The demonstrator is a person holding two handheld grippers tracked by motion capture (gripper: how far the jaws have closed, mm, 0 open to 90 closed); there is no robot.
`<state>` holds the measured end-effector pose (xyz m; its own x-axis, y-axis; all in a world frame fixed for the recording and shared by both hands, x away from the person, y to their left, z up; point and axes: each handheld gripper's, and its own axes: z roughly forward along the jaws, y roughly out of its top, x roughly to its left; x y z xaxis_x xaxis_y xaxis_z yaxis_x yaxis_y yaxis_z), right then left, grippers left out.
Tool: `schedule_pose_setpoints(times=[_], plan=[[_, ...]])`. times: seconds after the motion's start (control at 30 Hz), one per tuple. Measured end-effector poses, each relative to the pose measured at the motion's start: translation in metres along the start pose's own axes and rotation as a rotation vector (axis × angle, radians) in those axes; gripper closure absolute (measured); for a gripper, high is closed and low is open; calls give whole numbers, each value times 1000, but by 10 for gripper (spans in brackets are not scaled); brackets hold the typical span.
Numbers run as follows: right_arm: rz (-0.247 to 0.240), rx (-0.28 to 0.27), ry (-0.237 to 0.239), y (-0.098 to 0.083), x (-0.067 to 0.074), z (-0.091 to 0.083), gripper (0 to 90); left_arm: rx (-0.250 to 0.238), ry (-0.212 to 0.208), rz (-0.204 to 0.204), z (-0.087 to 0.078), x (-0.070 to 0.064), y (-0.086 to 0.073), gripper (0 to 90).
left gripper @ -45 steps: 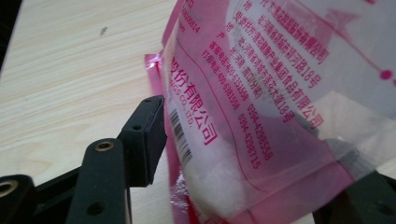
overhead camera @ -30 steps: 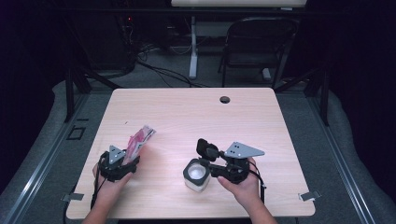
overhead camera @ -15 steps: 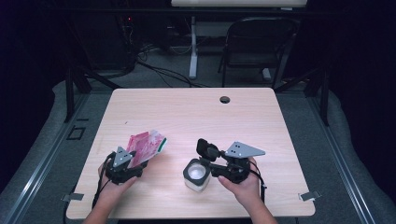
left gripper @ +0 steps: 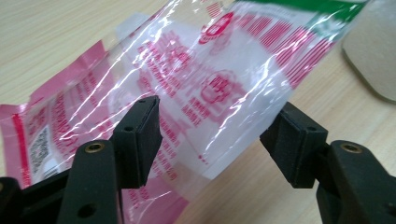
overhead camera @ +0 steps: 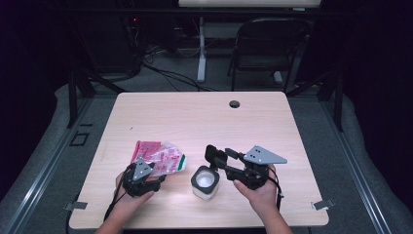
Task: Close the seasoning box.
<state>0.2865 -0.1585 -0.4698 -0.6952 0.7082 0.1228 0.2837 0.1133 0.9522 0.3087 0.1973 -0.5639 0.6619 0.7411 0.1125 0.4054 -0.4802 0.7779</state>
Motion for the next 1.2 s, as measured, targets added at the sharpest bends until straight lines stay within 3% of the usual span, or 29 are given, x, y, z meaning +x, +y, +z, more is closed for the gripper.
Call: schedule_pose_setpoints(times=[0.33, 0.7, 0.93, 1.2], plan=[[21, 66, -31, -10, -9, 10, 498, 1, -34, 19, 4, -13, 2, 382], [5, 117, -17, -18, -12, 22, 635, 5, -55, 29, 6, -20, 3, 382], [13, 115, -20, -18, -14, 22, 701, 6, -57, 34, 7, -23, 4, 382], [-20, 122, -42, -18, -15, 20, 805, -2, -59, 28, 6, -23, 4, 383]])
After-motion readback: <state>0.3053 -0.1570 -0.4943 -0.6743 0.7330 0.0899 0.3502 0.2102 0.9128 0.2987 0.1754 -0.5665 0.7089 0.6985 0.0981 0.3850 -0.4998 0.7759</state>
